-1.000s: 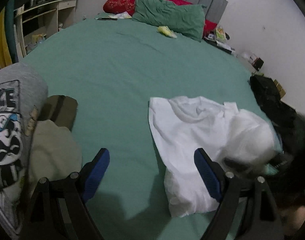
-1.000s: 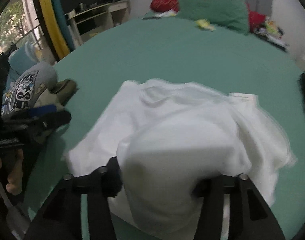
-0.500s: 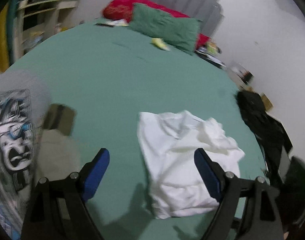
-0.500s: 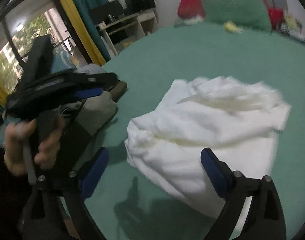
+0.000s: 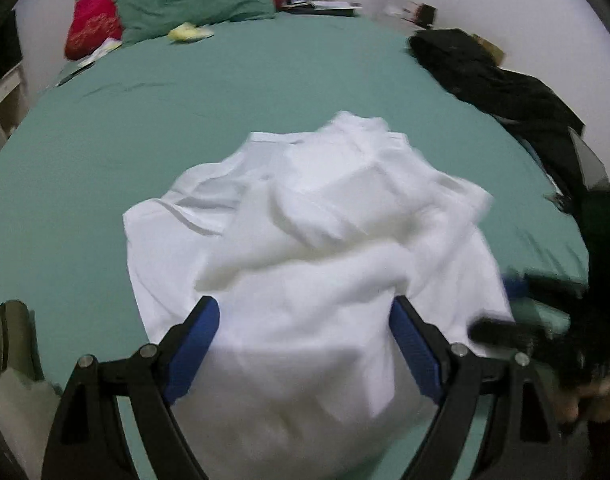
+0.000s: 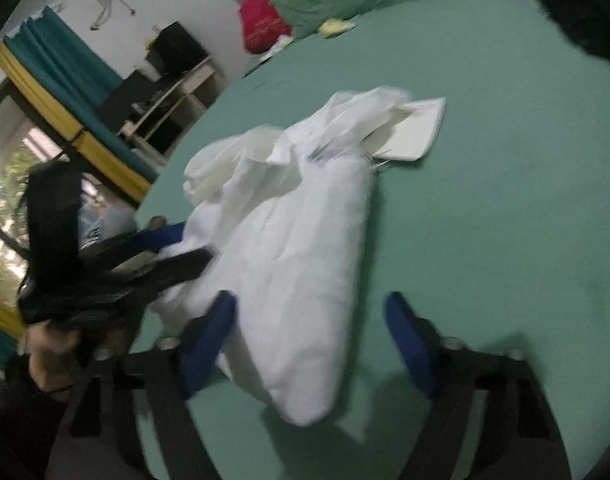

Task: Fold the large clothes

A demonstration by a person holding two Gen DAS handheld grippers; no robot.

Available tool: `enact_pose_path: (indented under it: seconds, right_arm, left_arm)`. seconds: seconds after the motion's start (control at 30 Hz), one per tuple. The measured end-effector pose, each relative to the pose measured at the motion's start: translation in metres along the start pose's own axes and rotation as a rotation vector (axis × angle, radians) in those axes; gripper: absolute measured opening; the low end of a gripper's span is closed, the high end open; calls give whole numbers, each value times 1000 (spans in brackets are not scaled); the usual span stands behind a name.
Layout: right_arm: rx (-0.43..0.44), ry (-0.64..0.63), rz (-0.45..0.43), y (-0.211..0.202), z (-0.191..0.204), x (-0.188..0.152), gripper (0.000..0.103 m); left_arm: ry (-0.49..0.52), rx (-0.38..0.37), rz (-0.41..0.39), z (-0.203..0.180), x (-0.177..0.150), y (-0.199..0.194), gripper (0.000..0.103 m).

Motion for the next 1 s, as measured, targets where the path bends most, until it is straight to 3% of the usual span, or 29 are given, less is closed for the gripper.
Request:
enact_pose_path:
  seconds: [0.1,0.17,0.23,0.33,0.43,0.53,0.7,0.77,0.87,1.0]
  right_arm:
    - [31,33,1,13,-4,1,60]
    - [53,59,-2,18,-6,-2,49]
    - [63,44,18,17,-5,-5,24]
    - [66,-17,50,5,1,-7,15]
    - [32,-75,84,-23,9,-9,14]
    - [-18,-108,117,-46,9,-12,14]
    - [-99,-120,175,-86,-6,-42,15]
    - [-118,-94,178,-94,-15,-55,17]
    - [-156,-23,161,-99,-30,-73,33]
    - [-199,24,108,-110,-26,-80,62]
  left_arm:
    - [-143,56,-69,39,6,-5,86]
    - [-334,134,-132,82,0,-13,86]
    - [-485,185,-171,113,-7,-21,86]
    - [-596,148,-245,132,-11,-44,85]
    - [-527,119,-297,113,-6,-72,86]
    - [-431,69,-273,76,-16,-87,86]
    - [-397,-141,-91,9,-66,-69,86]
    - [-370,-176,3,-16,-90,-56,86]
    - [-310,-135,116,-44,-125,-35,86]
    - [-223,-32,83,-59,-148,-46,86]
Point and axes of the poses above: each gripper's, at about its wrist camera, not at the fingertips, and y roughly the way its jaws point, z to its left, x to its top, the point moved 2 cm from there along y, roughly the way its jaws point, and after that the axes turned 6 degrees about -x, right-handed, at the moved point
